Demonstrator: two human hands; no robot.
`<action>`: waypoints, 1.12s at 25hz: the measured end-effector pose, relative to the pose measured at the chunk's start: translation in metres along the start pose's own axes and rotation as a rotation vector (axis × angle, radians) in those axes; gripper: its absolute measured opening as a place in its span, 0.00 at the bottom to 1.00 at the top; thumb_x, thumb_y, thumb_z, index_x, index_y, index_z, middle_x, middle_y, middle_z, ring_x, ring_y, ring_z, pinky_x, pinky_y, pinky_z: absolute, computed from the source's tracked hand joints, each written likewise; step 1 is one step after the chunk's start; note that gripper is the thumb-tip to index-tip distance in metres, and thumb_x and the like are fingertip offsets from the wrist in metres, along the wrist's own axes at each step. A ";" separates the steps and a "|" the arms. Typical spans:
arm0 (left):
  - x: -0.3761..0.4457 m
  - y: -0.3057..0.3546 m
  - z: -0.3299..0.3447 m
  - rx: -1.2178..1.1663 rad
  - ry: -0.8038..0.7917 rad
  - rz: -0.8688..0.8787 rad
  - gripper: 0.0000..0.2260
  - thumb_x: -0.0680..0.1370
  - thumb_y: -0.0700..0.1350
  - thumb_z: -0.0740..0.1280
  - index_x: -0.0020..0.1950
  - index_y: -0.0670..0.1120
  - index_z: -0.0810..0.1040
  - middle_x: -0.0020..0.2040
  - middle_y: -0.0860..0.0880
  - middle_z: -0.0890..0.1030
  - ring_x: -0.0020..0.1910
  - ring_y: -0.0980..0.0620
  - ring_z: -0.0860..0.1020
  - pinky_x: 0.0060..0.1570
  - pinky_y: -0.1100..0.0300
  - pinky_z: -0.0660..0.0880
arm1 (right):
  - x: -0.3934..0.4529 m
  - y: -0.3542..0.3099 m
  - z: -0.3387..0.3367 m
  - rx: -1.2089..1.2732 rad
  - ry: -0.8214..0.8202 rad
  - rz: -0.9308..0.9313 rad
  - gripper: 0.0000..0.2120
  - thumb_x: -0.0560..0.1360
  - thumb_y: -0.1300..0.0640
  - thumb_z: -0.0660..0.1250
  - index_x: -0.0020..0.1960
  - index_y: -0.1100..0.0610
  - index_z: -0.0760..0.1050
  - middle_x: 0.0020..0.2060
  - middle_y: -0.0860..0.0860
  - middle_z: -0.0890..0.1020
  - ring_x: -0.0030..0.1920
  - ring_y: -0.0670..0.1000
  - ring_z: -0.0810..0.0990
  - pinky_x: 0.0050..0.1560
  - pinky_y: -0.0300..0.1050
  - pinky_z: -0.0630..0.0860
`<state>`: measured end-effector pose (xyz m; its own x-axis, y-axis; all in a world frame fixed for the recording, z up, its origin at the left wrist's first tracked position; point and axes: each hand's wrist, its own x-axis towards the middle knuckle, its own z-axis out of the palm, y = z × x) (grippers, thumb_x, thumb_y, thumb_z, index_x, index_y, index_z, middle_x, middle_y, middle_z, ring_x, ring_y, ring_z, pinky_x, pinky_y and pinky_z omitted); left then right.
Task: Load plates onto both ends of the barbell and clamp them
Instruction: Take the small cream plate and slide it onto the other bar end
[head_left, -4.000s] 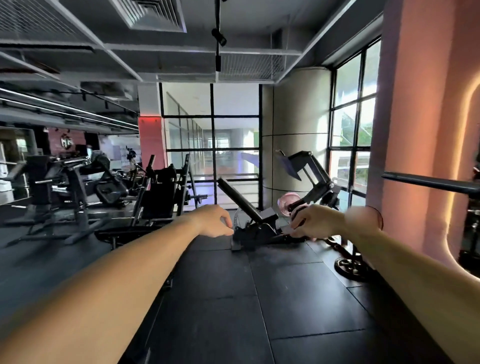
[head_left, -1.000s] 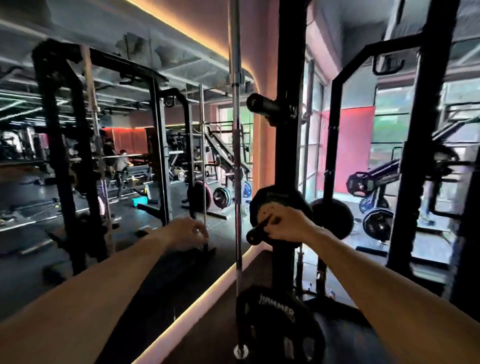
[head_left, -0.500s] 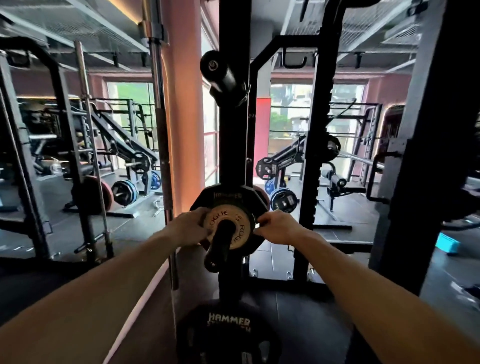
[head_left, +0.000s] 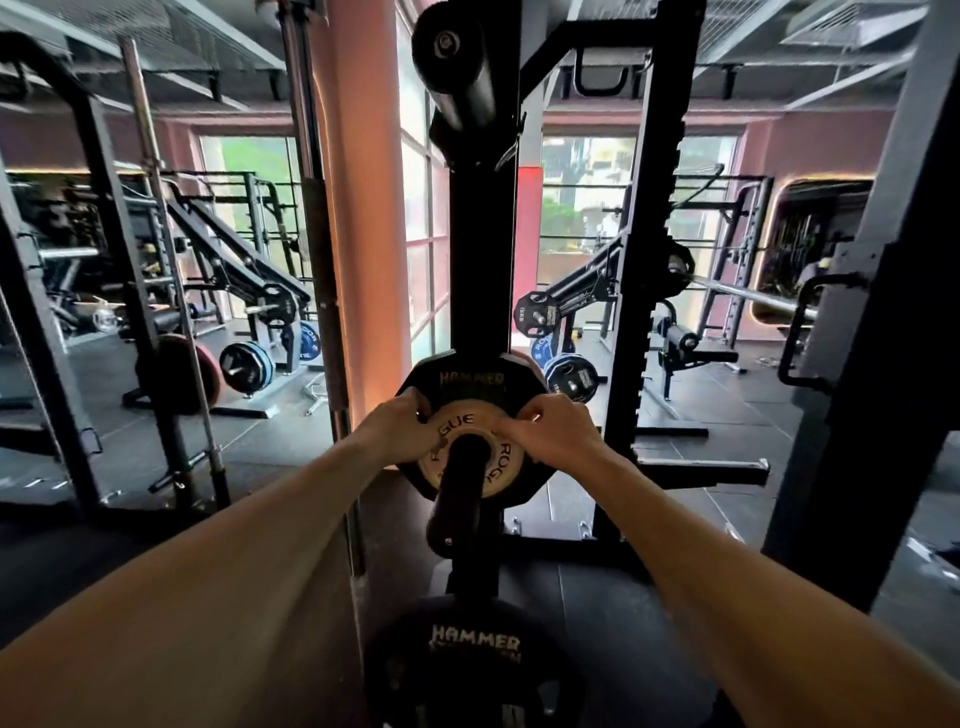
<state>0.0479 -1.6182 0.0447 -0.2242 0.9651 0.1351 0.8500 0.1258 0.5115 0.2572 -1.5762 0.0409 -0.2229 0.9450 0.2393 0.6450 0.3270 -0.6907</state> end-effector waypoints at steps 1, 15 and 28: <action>-0.002 0.000 0.001 -0.001 -0.044 0.039 0.15 0.73 0.47 0.68 0.59 0.49 0.72 0.56 0.46 0.80 0.55 0.46 0.77 0.51 0.57 0.72 | -0.003 0.001 0.002 0.027 -0.004 0.014 0.23 0.68 0.37 0.74 0.46 0.57 0.84 0.41 0.50 0.83 0.44 0.50 0.81 0.43 0.42 0.76; -0.099 -0.021 -0.004 -0.075 -0.153 0.371 0.06 0.80 0.42 0.66 0.53 0.46 0.70 0.47 0.53 0.77 0.49 0.50 0.76 0.40 0.69 0.69 | -0.125 -0.016 0.025 -0.050 -0.017 -0.041 0.16 0.78 0.44 0.66 0.49 0.58 0.75 0.44 0.53 0.81 0.45 0.55 0.79 0.43 0.47 0.74; -0.200 0.132 -0.007 -0.293 -0.039 0.657 0.08 0.78 0.46 0.70 0.53 0.43 0.76 0.44 0.48 0.81 0.42 0.50 0.79 0.44 0.57 0.75 | -0.248 -0.001 -0.138 0.029 0.197 -0.063 0.15 0.77 0.43 0.67 0.53 0.55 0.76 0.43 0.48 0.81 0.44 0.49 0.81 0.40 0.40 0.74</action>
<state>0.2019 -1.7964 0.0908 0.3117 0.8285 0.4652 0.6396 -0.5450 0.5421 0.4128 -1.8108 0.0760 -0.1134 0.9052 0.4097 0.6125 0.3884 -0.6885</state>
